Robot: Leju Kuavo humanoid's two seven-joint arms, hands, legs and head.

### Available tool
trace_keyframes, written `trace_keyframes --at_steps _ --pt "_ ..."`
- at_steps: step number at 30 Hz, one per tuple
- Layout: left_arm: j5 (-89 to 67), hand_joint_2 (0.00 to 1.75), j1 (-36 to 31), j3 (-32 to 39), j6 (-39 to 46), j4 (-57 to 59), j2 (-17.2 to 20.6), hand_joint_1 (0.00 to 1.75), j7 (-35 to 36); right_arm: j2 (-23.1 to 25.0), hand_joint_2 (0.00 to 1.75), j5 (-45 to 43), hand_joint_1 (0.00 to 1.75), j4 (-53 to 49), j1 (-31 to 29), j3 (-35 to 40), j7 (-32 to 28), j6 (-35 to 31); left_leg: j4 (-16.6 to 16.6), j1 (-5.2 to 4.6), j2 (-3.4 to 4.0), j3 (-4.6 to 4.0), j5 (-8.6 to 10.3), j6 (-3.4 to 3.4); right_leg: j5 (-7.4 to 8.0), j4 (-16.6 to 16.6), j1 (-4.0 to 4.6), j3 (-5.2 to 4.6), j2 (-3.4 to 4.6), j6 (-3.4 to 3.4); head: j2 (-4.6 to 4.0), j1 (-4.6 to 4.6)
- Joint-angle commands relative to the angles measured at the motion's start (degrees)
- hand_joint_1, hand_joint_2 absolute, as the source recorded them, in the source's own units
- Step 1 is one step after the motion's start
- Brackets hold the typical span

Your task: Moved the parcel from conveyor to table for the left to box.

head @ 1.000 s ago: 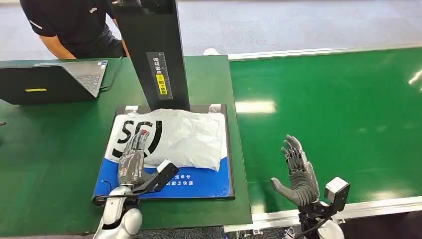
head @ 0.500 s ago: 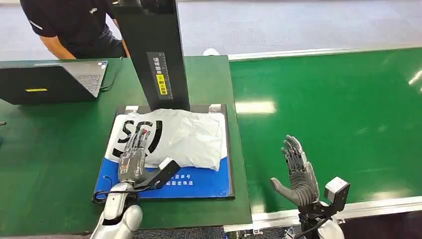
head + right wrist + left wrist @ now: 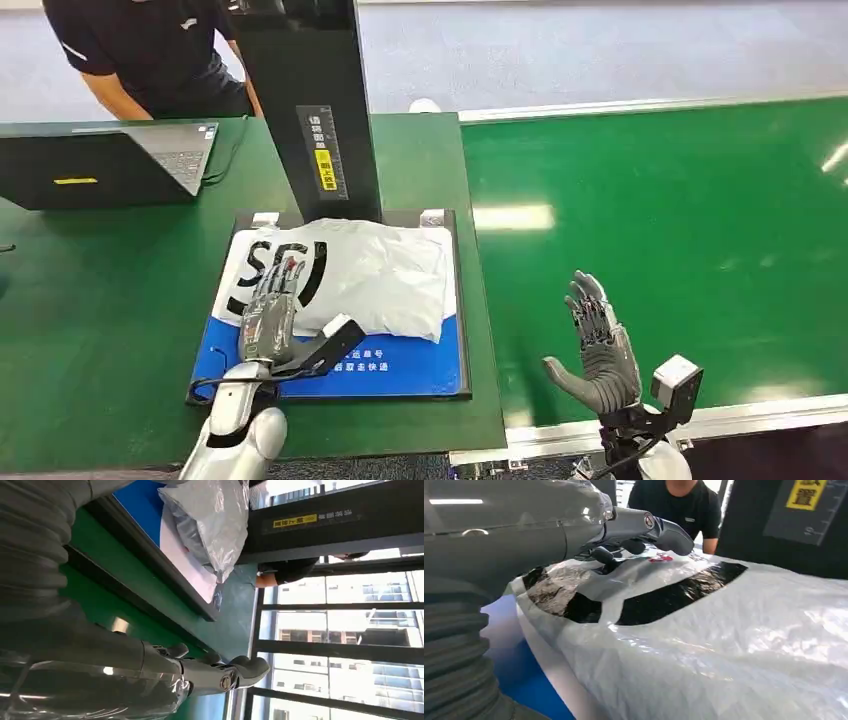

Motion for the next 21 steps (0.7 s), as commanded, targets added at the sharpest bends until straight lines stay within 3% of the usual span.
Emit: trace_keyframes --at_steps 1,2,3,21 --pt "0.18 1.75 -0.75 1.54 -2.61 8.19 0.20 0.14 -0.51 1.49 1.75 0.16 0.00 0.86 -0.19 -1.13 0.17 0.22 -0.21 -0.07 0.05 0.25 0.07 -0.02 0.08 -0.11 -0.05 0.15 0.04 -0.13 0.00 0.00" --pt "0.33 1.75 -0.67 1.58 -1.93 7.75 0.31 1.64 -0.66 1.50 1.75 0.14 0.00 0.52 0.07 -1.13 0.17 0.25 -0.12 -0.03 0.01 0.22 0.03 -0.01 0.02 -0.06 -0.02 0.20 0.01 -0.07 0.00 0.00" --pt "0.39 1.75 -0.61 1.66 -1.65 7.52 0.33 1.75 -0.64 1.48 1.75 0.12 0.00 0.41 0.07 -1.14 0.17 0.26 -0.18 -0.05 0.05 0.27 0.06 -0.02 0.07 -0.09 -0.03 0.21 0.04 -0.11 0.00 0.00" --pt "4.40 1.75 0.32 2.98 1.88 5.53 0.57 1.75 -3.19 1.53 1.75 0.09 0.00 1.09 -0.22 -1.15 0.17 0.25 -0.15 -0.04 0.08 0.40 -0.02 0.00 0.02 -0.07 -0.03 0.30 0.07 -0.10 0.00 0.00"
